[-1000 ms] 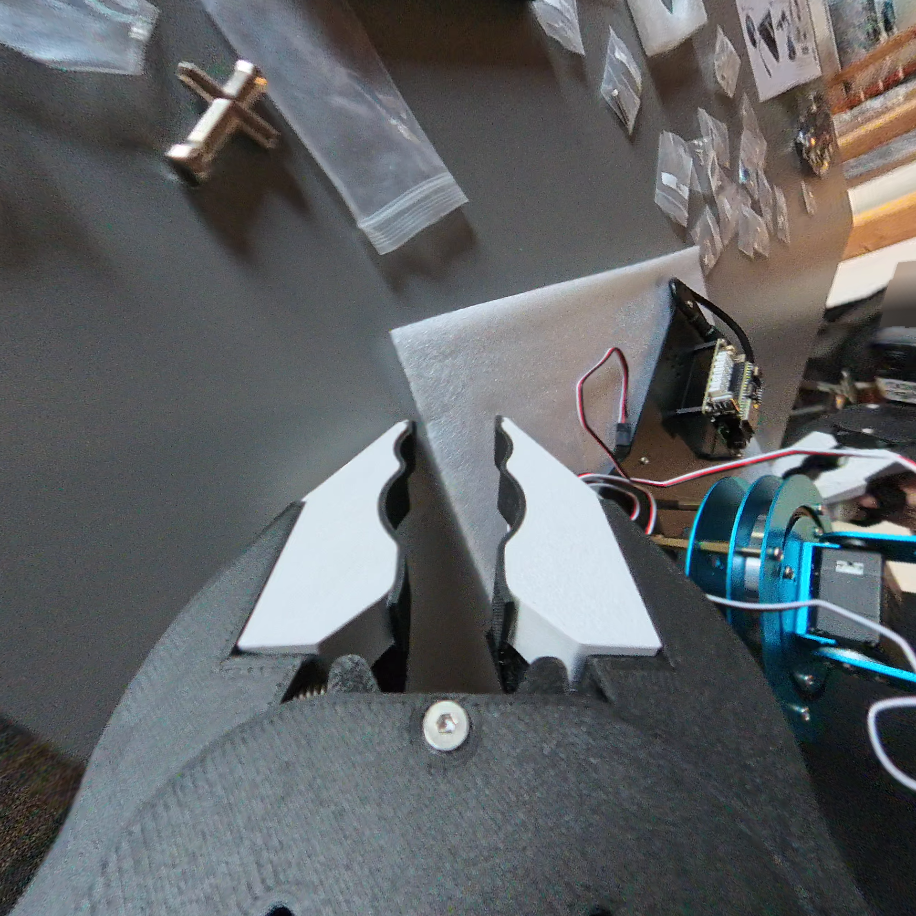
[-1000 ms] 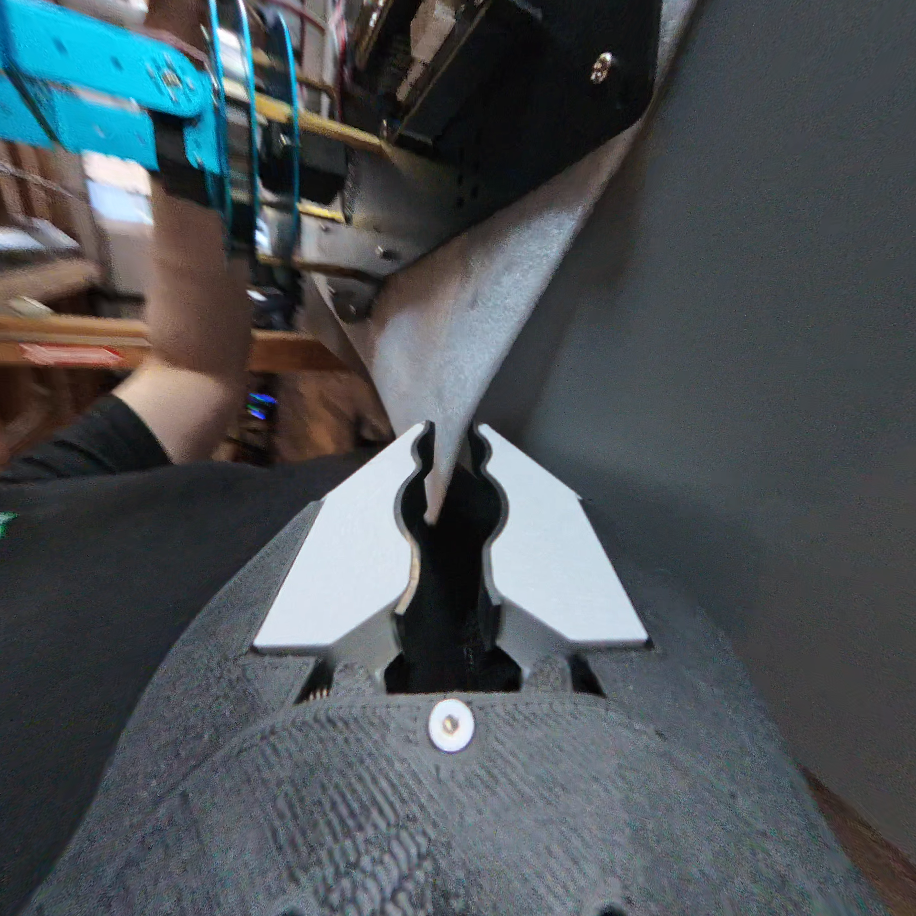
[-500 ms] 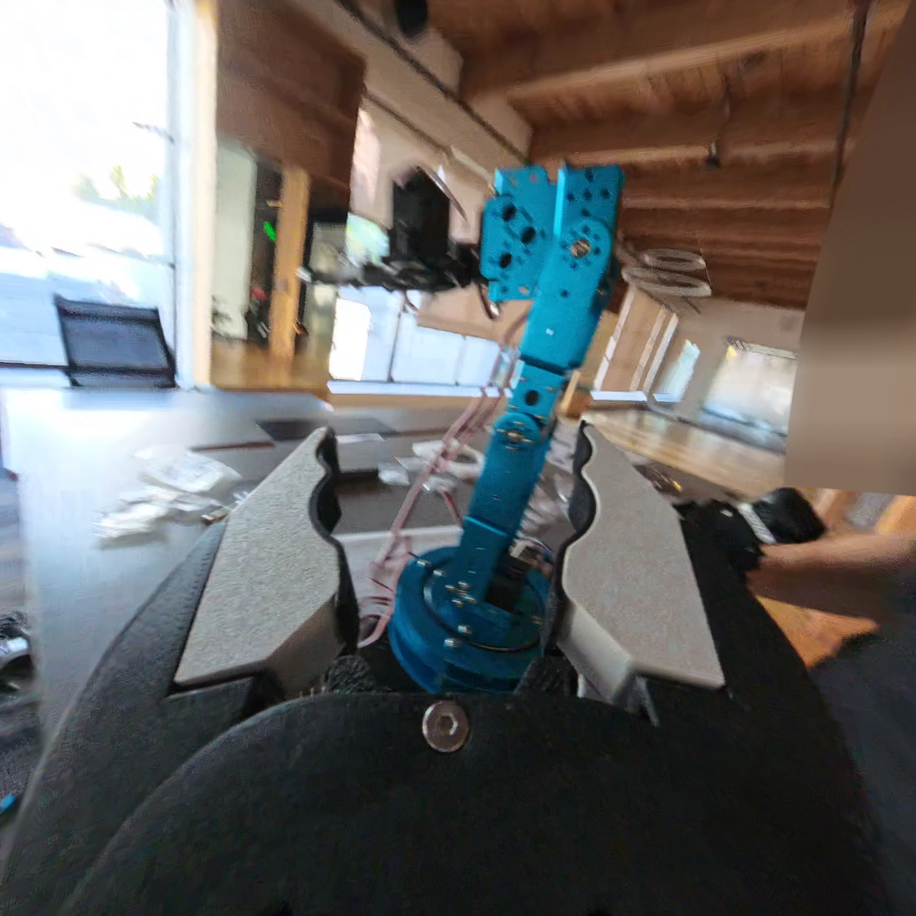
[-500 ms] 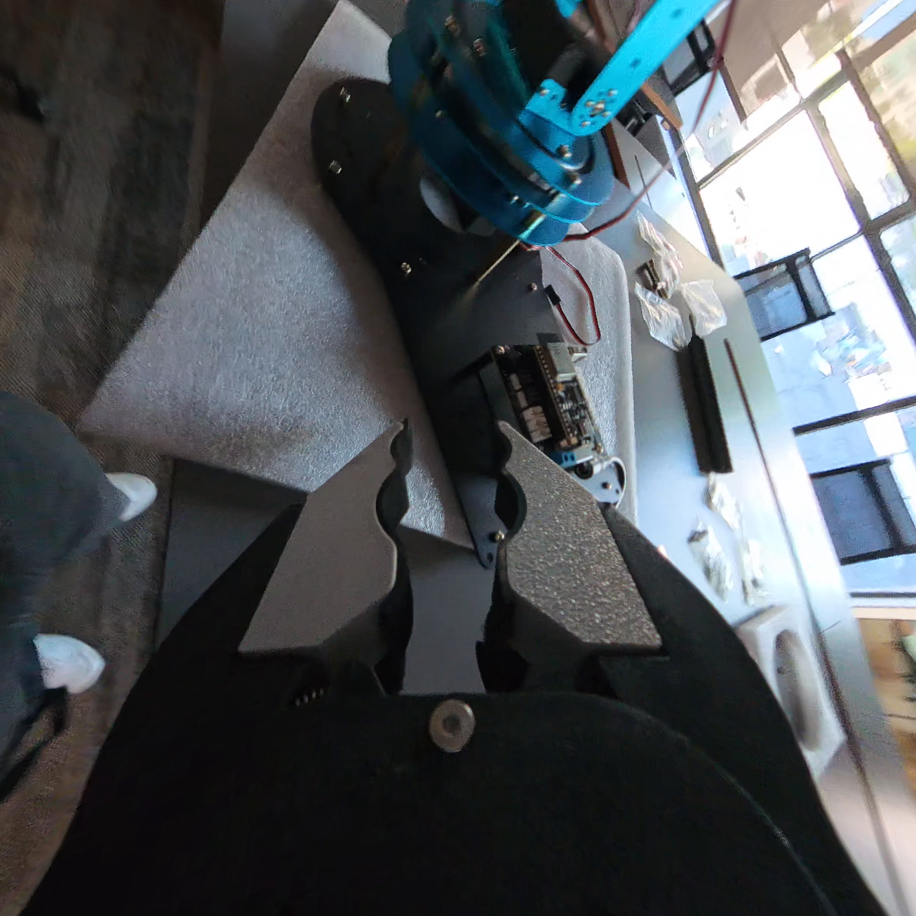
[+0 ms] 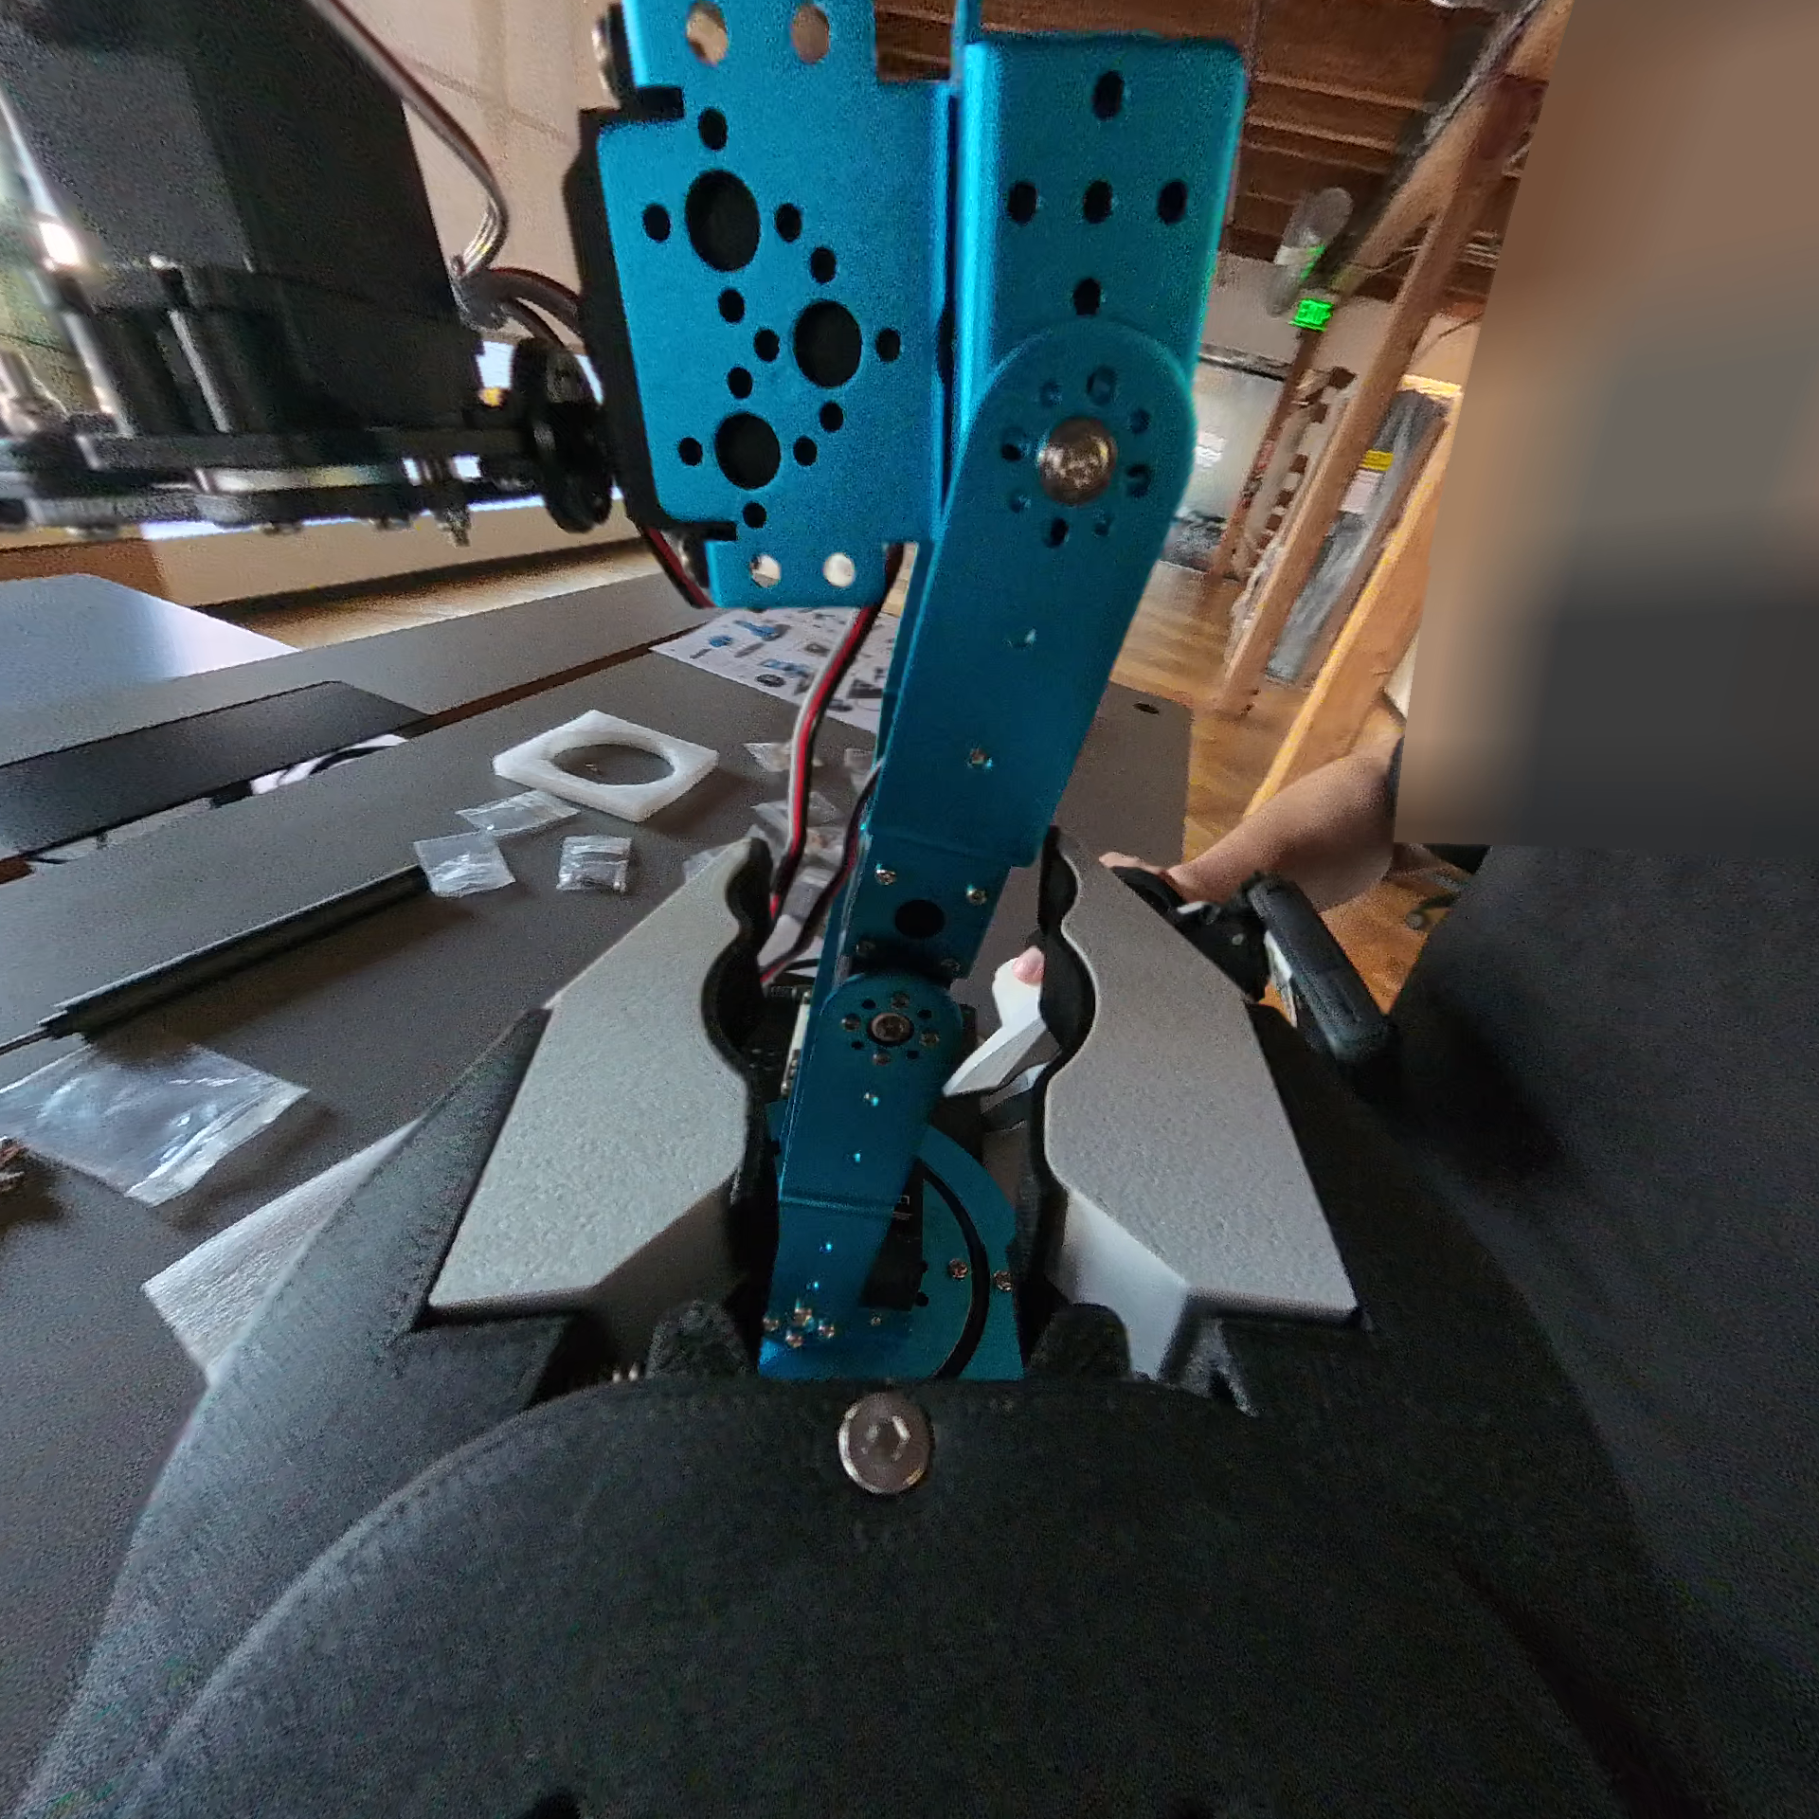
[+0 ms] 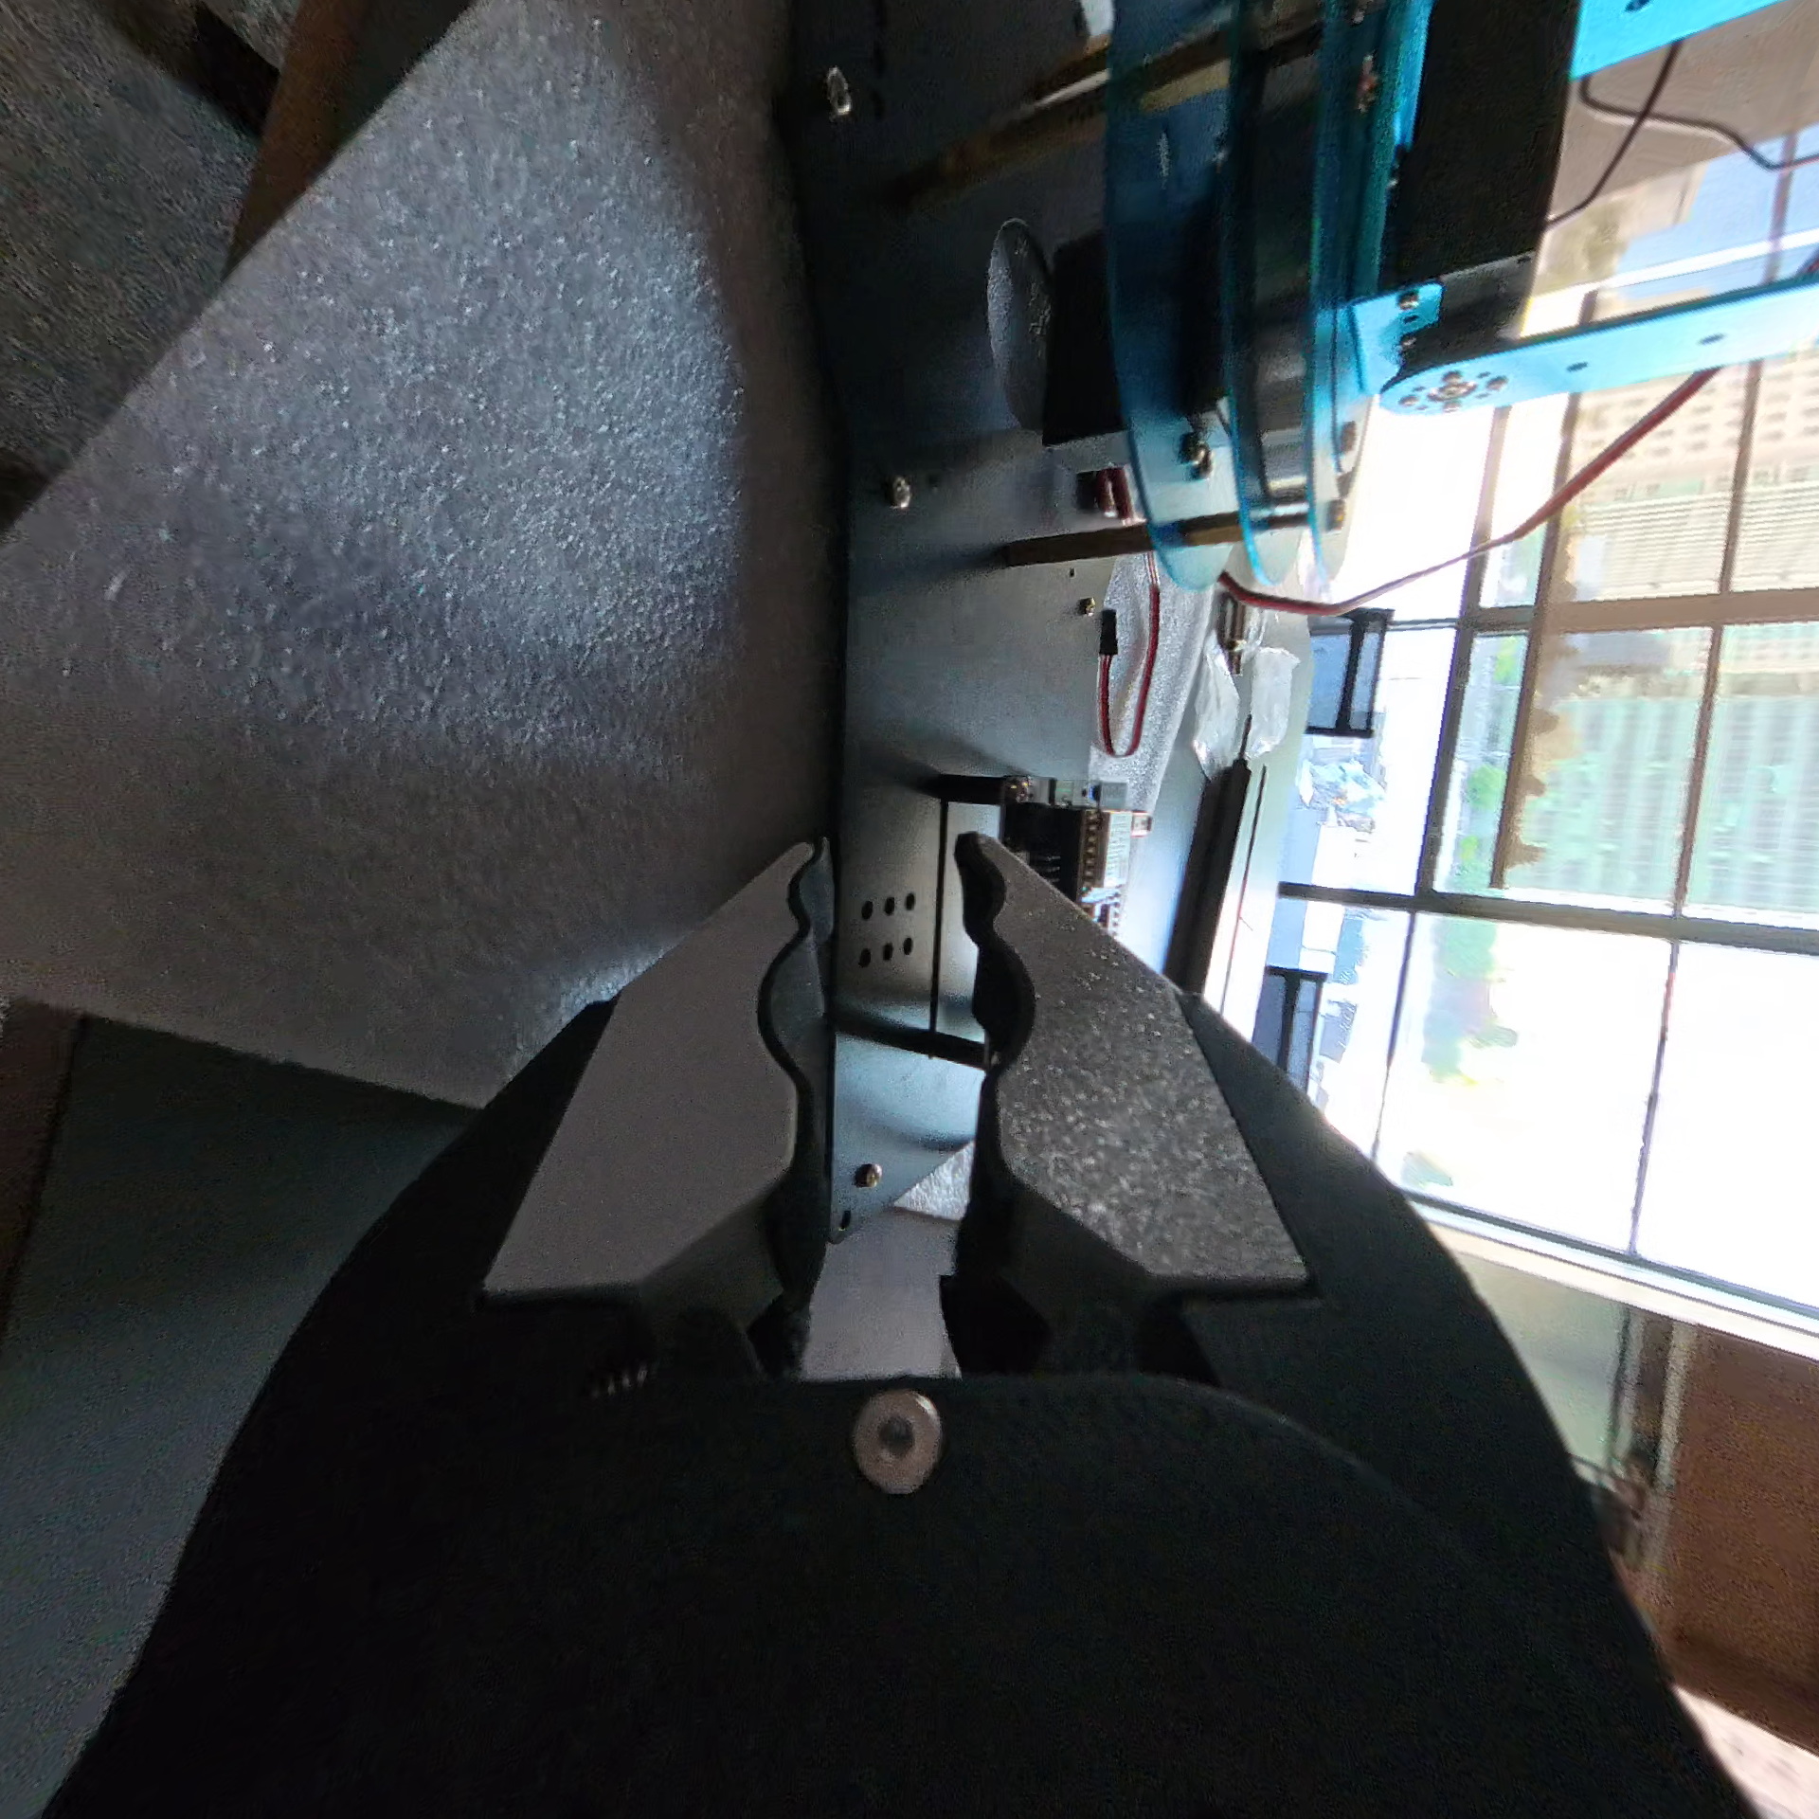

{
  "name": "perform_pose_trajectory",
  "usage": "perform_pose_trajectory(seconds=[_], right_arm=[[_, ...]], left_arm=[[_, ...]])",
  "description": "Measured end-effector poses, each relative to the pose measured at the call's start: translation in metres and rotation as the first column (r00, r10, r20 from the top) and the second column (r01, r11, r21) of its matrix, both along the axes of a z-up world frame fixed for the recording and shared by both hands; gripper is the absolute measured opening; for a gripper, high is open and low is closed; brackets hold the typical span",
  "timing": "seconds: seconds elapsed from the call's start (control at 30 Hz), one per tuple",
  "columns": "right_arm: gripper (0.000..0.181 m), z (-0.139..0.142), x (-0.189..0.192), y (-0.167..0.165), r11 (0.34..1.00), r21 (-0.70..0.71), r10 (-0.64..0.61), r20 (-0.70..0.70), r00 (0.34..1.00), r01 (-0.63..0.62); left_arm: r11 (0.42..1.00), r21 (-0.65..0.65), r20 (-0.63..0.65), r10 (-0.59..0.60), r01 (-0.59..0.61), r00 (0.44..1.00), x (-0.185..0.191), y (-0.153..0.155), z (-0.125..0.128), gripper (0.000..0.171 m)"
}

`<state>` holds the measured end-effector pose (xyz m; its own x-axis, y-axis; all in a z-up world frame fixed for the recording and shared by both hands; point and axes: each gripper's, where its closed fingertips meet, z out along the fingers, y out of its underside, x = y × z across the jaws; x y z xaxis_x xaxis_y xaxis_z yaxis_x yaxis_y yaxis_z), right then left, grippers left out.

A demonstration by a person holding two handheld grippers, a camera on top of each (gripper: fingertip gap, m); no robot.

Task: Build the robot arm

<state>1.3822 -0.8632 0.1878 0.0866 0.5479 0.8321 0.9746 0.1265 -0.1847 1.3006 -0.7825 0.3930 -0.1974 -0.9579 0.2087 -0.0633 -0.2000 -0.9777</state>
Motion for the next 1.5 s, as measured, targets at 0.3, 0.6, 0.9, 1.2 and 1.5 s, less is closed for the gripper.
perform_pose_trajectory(seconds=[0.3,0.6,0.9,1.2,1.5], right_arm=[[0.006,-0.007,0.0,-0.005,0.995,0.094,-0.033,0.028,0.999,0.03],[0.003,0.005,-0.001,-0.002,0.99,0.144,-0.001,-0.019,1.0,0.003],[0.006,0.032,0.011,0.012,0.983,0.181,0.022,-0.098,0.995,-0.004],[0.01,0.038,0.003,0.036,0.991,0.134,0.019,-0.148,0.989,0.001],[0.001,0.027,-0.006,0.054,0.995,0.084,-0.052,-0.104,0.993,0.061]], left_arm=[[0.997,0.019,0.056,-0.082,0.081,0.995,0.004,-0.006,0.006,0.031],[0.999,-0.008,0.068,-0.042,0.043,0.997,0.01,0.017,0.012,0.03],[0.991,-0.13,0.074,-0.01,0.02,0.997,0.026,0.062,0.019,0.028],[0.978,-0.208,0.08,0.012,0.005,0.997,0.034,0.088,0.018,0.027],[0.973,-0.224,0.057,-0.037,0.049,0.998,0.033,0.09,0.017,0.029]])
